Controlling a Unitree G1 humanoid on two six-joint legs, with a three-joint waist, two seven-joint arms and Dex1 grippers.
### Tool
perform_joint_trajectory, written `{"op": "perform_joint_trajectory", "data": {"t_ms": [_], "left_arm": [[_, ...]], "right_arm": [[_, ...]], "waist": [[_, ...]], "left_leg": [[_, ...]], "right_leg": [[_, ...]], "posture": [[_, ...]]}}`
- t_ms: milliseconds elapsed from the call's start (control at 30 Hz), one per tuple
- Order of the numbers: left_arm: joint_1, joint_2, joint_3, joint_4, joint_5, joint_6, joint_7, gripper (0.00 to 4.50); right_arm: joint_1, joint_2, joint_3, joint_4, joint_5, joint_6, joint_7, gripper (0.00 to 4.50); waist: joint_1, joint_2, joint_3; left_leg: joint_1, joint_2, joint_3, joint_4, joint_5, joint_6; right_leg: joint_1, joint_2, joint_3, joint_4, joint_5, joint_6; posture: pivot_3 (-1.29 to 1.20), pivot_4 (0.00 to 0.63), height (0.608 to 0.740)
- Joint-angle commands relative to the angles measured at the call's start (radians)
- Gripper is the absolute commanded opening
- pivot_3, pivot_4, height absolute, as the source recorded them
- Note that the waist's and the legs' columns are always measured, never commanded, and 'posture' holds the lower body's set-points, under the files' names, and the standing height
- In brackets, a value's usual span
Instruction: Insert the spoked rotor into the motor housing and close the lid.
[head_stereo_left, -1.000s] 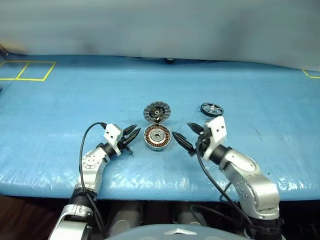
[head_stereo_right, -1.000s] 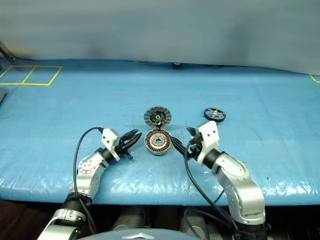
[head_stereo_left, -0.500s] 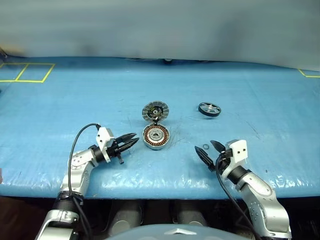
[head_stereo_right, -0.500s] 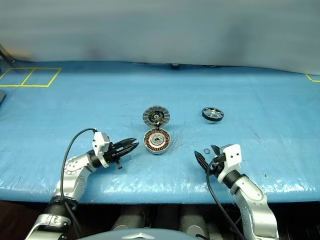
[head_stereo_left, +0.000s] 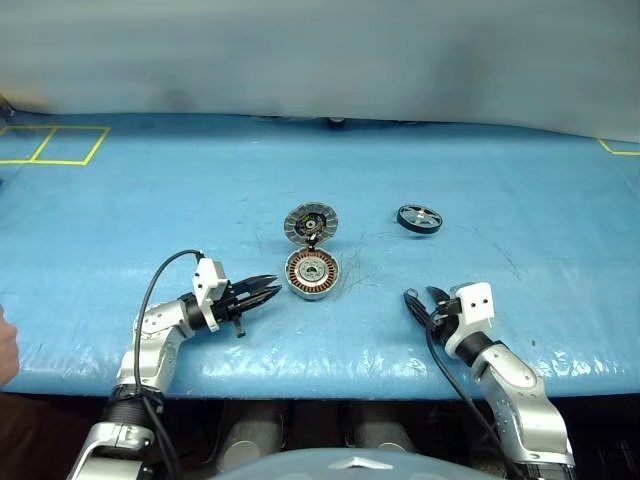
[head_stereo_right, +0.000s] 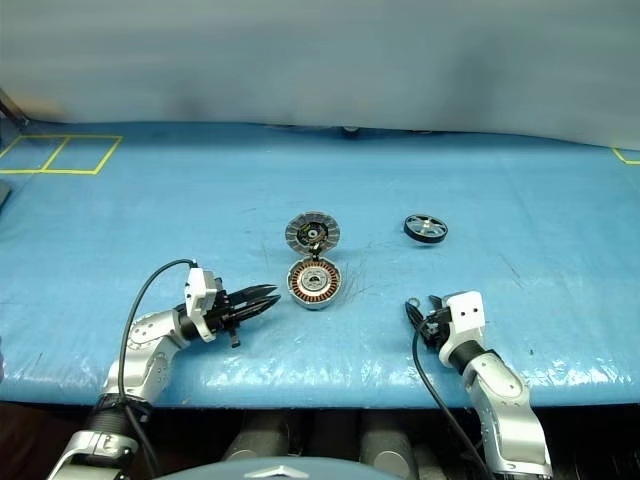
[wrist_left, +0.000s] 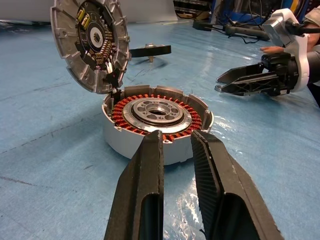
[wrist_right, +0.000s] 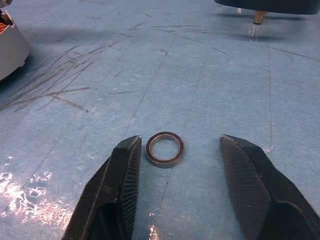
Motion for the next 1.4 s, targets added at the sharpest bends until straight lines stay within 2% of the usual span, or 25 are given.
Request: {"op": "perform_joint_trajectory", "data": {"t_ms": [33, 100, 133, 333, 567, 867, 1400], "left_arm": [[-0.007, -0.008, 0.000, -0.032, 0.001, -0.026, -0.003, 0.91], [-0.008, -0.011, -0.002, -0.032, 0.000, -0.025, -0.008, 0.91], [-0.008, -0.013, -0.004, -0.032, -0.001, -0.024, -0.010, 0.91], [-0.007, -0.018, -0.009, -0.026, 0.000, -0.034, -0.010, 0.91], [-0.004, -0.028, -0.006, -0.006, 0.009, -0.068, -0.004, 0.91], [0.010, -0.011, 0.013, -0.018, 0.031, -0.095, 0.027, 0.91], [0.020, 0.035, 0.007, -0.018, 0.078, -0.097, 0.053, 0.91]], "right_arm": [[0.007, 0.001, 0.029, 0.009, -0.011, 0.005, -0.007, 1.41], [0.010, -0.002, 0.038, 0.007, -0.021, 0.005, -0.014, 0.75], [0.012, -0.004, 0.042, 0.005, -0.025, 0.004, -0.015, 0.63], [-0.006, -0.001, 0.060, -0.069, 0.010, -0.002, 0.007, 0.63], [-0.130, -0.004, 0.147, -0.162, 0.048, 0.042, 0.050, 0.63], [-0.298, -0.001, 0.304, -0.089, -0.006, 0.092, 0.086, 0.63], [-0.376, 0.035, 0.371, 0.024, -0.060, 0.083, 0.076, 0.63]], "waist": [[0.000, 0.000, 0.000], [0.000, 0.000, 0.000], [0.000, 0.000, 0.000], [0.000, 0.000, 0.000], [-0.006, 0.001, 0.000], [-0.003, 0.001, 0.000], [-0.003, 0.001, 0.000]], "left_leg": [[0.000, 0.000, 0.000, 0.000, 0.000, 0.000], [0.000, 0.000, 0.000, 0.000, 0.000, 0.000], [0.000, 0.000, 0.000, 0.000, 0.000, 0.000], [0.001, 0.000, 0.000, 0.000, 0.000, 0.000], [-0.001, 0.001, 0.000, 0.000, 0.000, 0.001], [-0.001, 0.001, 0.000, -0.001, 0.001, 0.002], [-0.002, 0.001, 0.000, -0.002, 0.001, 0.002]], "right_leg": [[0.000, 0.000, 0.000, 0.000, 0.000, 0.000], [0.000, 0.000, 0.000, 0.000, 0.000, 0.000], [0.000, 0.000, 0.000, 0.000, 0.000, 0.000], [0.000, 0.000, 0.000, 0.000, 0.000, 0.000], [0.000, 0.000, 0.000, 0.000, 0.000, 0.000], [-0.003, 0.000, -0.001, 0.000, 0.005, -0.001], [-0.006, 0.000, -0.001, 0.000, 0.005, -0.001]], "posture": [[0.00, 0.150, 0.740], [0.00, 0.150, 0.740], [0.00, 0.150, 0.740], [0.00, 0.150, 0.740], [0.00, 0.150, 0.740], [0.00, 0.150, 0.740], [0.00, 0.150, 0.740]]}}
